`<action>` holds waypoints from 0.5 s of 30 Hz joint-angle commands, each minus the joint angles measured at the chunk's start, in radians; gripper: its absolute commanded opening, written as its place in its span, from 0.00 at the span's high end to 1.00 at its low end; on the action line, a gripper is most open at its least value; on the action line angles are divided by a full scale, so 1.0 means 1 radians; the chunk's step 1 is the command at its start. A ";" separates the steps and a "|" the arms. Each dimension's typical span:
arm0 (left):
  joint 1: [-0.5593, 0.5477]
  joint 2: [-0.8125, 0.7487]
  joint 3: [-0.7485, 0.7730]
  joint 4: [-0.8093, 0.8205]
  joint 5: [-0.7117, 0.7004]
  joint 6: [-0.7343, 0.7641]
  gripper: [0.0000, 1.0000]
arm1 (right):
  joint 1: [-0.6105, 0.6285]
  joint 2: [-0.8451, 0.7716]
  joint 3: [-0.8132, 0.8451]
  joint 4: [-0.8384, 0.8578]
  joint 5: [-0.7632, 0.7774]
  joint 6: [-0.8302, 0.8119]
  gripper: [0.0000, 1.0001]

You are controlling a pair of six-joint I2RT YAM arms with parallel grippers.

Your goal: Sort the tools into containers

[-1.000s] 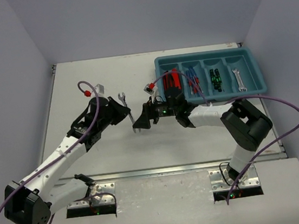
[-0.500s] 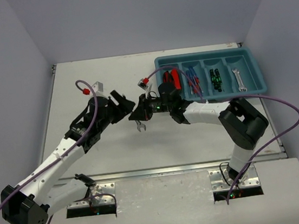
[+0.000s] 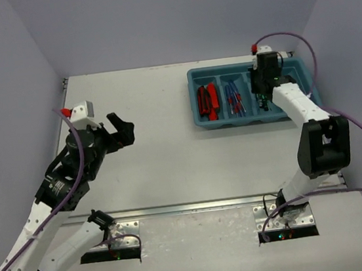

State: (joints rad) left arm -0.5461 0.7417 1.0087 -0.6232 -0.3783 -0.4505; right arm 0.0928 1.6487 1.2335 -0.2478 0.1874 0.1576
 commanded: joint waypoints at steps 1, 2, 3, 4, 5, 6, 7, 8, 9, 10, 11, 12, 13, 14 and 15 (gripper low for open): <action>-0.006 0.017 -0.142 0.031 0.071 0.099 0.00 | -0.089 0.082 0.169 -0.087 0.262 -0.161 1.00; -0.006 0.019 -0.169 0.040 0.072 0.098 0.00 | -0.104 0.120 0.195 -0.067 0.348 -0.209 1.00; -0.006 0.022 -0.195 0.049 0.073 0.096 0.00 | -0.120 0.158 0.222 -0.047 0.434 -0.256 1.00; -0.006 0.019 -0.208 0.060 0.088 0.093 0.00 | -0.127 0.204 0.254 -0.035 0.483 -0.309 1.00; -0.006 0.012 -0.212 0.070 0.108 0.097 0.00 | -0.140 0.242 0.283 -0.029 0.519 -0.346 1.00; -0.006 0.005 -0.211 0.076 0.129 0.109 0.00 | -0.163 0.269 0.309 -0.027 0.552 -0.366 1.00; -0.008 -0.003 -0.212 0.083 0.137 0.113 0.00 | -0.176 0.284 0.325 -0.027 0.549 -0.369 1.00; -0.006 -0.022 -0.217 0.089 0.139 0.116 0.00 | -0.185 0.293 0.325 -0.020 0.543 -0.375 1.00; -0.006 -0.024 -0.220 0.093 0.141 0.116 0.00 | -0.193 0.298 0.324 -0.007 0.542 -0.375 1.00; -0.006 -0.037 -0.228 0.101 0.147 0.119 0.00 | -0.198 0.312 0.325 0.017 0.540 -0.390 1.00; -0.006 -0.051 -0.233 0.106 0.158 0.122 0.00 | -0.199 0.334 0.334 0.031 0.547 -0.412 1.00; -0.006 -0.059 -0.235 0.109 0.162 0.124 0.00 | -0.199 0.352 0.349 0.035 0.555 -0.426 1.00; -0.006 -0.065 -0.235 0.110 0.163 0.125 0.00 | -0.200 0.367 0.366 0.036 0.562 -0.435 1.00; -0.006 -0.070 -0.237 0.112 0.164 0.125 0.00 | -0.201 0.381 0.377 0.036 0.570 -0.446 0.99; -0.006 -0.075 -0.238 0.115 0.165 0.125 0.00 | -0.201 0.395 0.387 0.035 0.579 -0.457 0.97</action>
State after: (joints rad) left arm -0.5468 0.7001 0.7593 -0.5814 -0.2407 -0.3463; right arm -0.1030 2.0348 1.5244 -0.2915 0.6635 -0.2102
